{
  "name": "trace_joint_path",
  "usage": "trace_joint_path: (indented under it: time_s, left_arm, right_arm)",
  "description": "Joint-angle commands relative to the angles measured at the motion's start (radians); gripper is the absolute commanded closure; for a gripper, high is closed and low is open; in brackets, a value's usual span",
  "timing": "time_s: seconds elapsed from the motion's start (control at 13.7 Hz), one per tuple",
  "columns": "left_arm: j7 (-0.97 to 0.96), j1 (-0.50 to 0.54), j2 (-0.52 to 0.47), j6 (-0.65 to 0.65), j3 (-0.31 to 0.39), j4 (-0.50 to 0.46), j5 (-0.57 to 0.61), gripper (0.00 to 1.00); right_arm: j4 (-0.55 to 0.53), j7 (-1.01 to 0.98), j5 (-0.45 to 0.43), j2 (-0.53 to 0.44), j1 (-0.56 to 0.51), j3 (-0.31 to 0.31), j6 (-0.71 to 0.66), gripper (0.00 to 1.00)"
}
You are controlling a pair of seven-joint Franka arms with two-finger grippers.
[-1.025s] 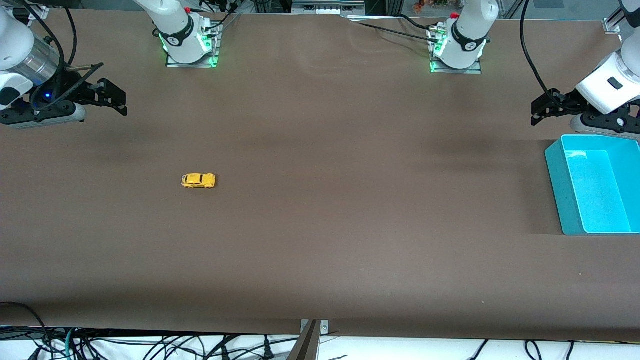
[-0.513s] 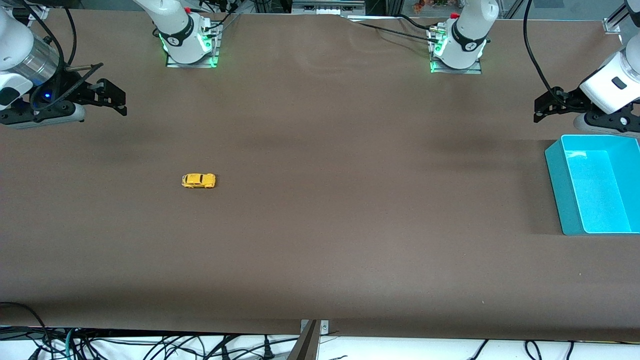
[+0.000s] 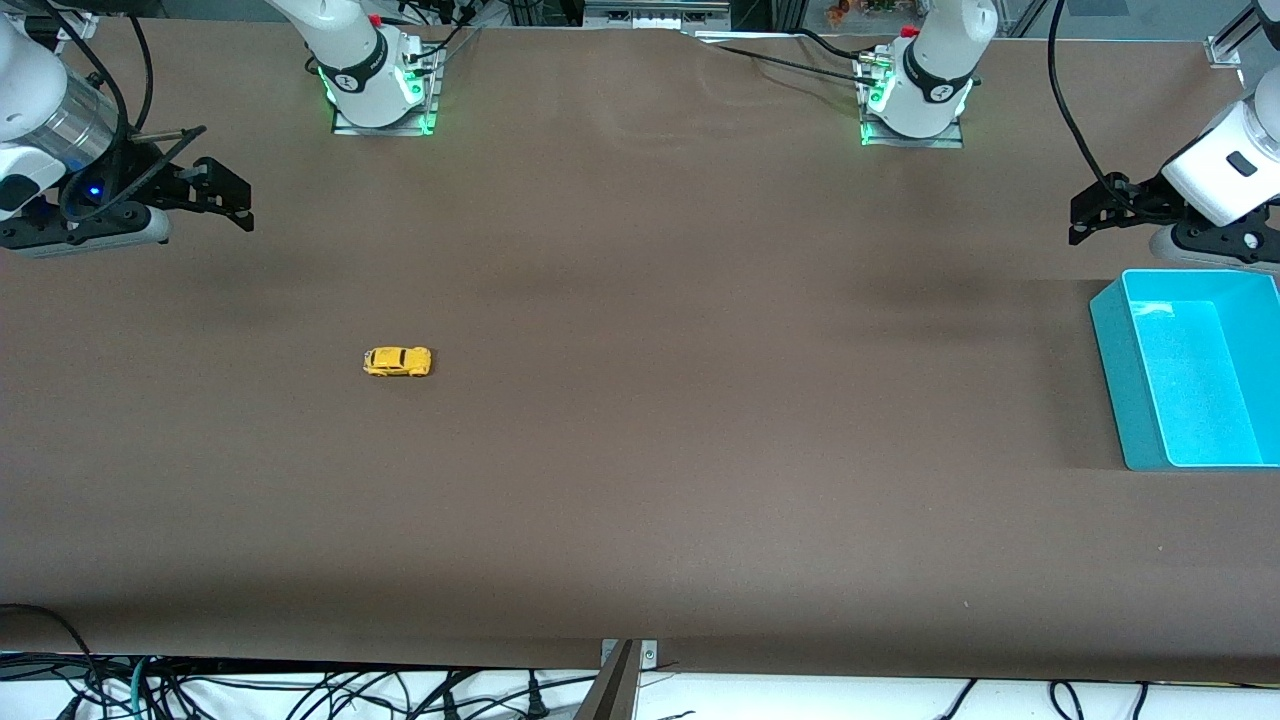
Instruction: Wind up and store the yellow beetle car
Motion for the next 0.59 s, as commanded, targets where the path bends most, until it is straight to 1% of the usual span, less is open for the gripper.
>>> trace_joint_path:
  time_s: [0.0,0.51]
  left_arm:
    - [0.012,0.002,-0.003,-0.018,-0.003,0.018,0.011,0.0]
    - [0.011,0.01,0.006,-0.021,-0.003,0.023,0.011,0.0]
  right_arm:
    - [0.015,0.015,-0.004,-0.003,0.01,-0.009,-0.022,0.0]
    - [0.014,0.013,-0.002,-0.005,0.011,-0.009,-0.021,0.0]
